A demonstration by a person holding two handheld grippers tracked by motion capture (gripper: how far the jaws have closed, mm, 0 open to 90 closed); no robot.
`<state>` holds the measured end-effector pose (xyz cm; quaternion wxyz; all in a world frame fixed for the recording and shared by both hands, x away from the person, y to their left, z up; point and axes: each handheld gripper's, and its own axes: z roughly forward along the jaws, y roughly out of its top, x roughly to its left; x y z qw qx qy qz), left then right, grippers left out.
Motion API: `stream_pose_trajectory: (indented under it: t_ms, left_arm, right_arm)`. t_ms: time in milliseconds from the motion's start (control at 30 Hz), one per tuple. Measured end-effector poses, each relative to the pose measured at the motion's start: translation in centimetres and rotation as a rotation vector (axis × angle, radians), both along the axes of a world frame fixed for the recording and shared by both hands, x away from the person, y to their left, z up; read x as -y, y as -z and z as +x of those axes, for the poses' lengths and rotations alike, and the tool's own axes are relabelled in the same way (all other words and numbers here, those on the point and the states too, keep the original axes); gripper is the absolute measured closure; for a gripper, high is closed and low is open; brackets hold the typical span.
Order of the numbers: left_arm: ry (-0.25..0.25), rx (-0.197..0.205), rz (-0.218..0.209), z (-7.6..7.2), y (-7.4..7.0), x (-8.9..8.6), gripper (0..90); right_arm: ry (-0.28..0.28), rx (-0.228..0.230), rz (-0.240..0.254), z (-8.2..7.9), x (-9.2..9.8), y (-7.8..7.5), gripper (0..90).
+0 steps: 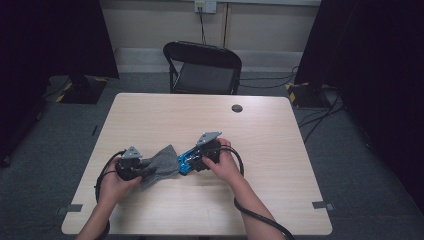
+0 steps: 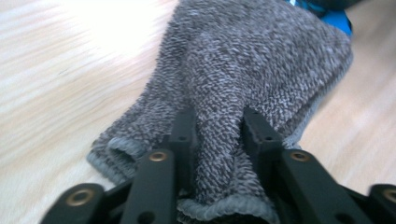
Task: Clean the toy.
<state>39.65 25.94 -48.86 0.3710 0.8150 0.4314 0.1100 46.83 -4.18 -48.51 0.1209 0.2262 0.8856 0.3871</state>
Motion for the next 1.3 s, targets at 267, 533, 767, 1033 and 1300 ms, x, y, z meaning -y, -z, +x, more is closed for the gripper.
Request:
stream_pose_trajectory:
  t_ms: [267, 533, 767, 1033, 1300]
  left_arm:
    - [-0.08, -0.027, -0.01, -0.1, -0.6, -1.6, 72.0]
    - [0.056, -0.022, -0.103, -1.6, -2.7, -0.2, 72.8]
    - [0.331, -0.073, -0.133, -3.1, -2.9, 3.7, 73.1]
    - [0.413, -0.155, -0.021, -3.5, -1.3, 6.3, 72.8]
    - [0.271, -0.141, 0.014, -2.2, -1.3, 3.9, 72.8]
  right_arm:
    - [0.0, -0.001, -0.001, 0.0, 0.0, 0.0, 10.3]
    - [0.001, -0.004, -0.004, 0.0, 0.0, 0.0, 10.3]
    - [0.001, -0.005, -0.005, 0.0, -0.1, -0.1, 10.3]
    - [0.002, -0.007, -0.011, 0.1, -0.1, -0.1, 10.4]
    - [0.003, -0.007, -0.011, 0.0, -0.1, -0.1, 10.4]
